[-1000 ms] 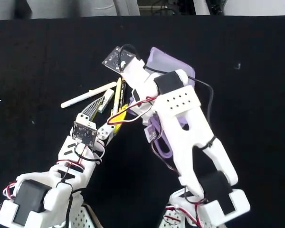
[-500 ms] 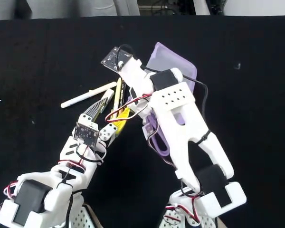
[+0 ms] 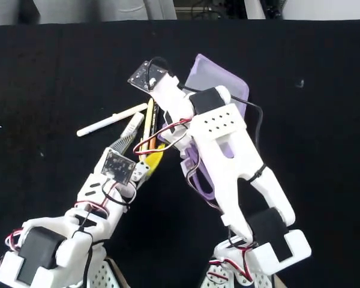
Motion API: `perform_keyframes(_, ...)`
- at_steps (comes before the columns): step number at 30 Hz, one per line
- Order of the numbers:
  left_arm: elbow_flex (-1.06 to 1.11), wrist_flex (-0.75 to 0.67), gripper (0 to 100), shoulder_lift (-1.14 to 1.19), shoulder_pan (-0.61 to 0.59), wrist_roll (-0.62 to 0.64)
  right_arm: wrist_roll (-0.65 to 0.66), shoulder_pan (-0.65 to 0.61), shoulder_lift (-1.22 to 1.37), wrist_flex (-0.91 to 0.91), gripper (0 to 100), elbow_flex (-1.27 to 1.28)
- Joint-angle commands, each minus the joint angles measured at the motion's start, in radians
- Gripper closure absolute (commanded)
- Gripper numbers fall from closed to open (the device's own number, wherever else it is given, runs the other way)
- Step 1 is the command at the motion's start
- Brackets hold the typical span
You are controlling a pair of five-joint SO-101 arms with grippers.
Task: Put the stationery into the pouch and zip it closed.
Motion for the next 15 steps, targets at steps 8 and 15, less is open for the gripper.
perform_keyframes(8, -0.054, 0.04, 73, -0.02, 0.001, -0.015, 0.005, 0.014, -0.018, 0.048, 98.8, -0.082)
perform_keyframes(15, 0.03, -0.166, 73, -0.008, 0.004, -0.015, 0.009, 0.014, -0.015, 0.048, 98.8, -0.081)
